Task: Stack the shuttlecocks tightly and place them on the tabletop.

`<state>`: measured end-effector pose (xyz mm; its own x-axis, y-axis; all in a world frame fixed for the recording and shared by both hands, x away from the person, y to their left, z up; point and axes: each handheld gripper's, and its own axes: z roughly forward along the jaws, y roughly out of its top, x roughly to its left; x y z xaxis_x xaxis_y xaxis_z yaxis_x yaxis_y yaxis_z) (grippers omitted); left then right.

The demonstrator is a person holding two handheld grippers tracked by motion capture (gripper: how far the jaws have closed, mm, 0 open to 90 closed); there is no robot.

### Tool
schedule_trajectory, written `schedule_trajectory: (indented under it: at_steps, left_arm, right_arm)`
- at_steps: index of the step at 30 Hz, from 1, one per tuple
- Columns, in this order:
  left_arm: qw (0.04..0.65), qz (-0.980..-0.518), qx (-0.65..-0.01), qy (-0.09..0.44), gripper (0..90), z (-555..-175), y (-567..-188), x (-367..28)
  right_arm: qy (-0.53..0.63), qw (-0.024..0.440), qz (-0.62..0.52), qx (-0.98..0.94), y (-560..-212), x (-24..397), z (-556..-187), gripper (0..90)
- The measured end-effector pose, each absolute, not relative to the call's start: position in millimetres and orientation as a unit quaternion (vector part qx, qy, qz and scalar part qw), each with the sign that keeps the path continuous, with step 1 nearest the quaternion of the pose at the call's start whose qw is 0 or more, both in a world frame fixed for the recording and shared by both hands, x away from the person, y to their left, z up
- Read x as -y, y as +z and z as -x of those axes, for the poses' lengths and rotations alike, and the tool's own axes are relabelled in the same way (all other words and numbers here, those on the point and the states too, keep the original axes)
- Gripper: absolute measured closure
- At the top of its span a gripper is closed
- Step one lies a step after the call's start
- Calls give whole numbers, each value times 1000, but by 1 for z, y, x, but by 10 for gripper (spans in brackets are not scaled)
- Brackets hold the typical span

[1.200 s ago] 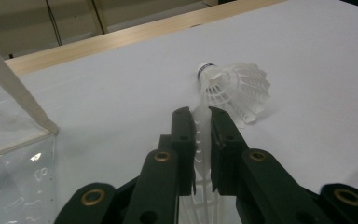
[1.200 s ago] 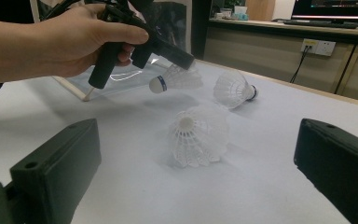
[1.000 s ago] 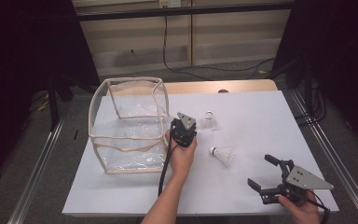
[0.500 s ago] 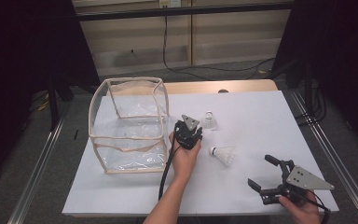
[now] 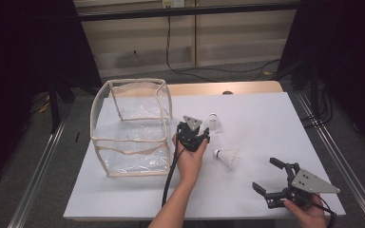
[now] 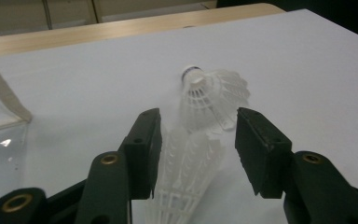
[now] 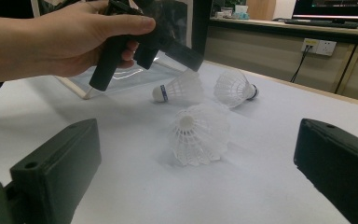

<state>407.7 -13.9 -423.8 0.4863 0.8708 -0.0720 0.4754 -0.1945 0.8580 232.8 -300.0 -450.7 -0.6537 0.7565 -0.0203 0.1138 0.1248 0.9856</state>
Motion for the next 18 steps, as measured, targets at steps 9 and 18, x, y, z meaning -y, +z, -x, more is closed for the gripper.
schedule_trajectory:
  at_steps: [9, 18]
  left_arm:
    - [426, -733, -476, 235, 507, -417, -428, 7]
    - [409, -746, -480, 213, 570, -419, -431, 9]
  right_arm:
    - [584, 274, -313, -697, -451, 301, -233, 0]
    - [582, 275, -312, -699, -451, 300, -233, 0]
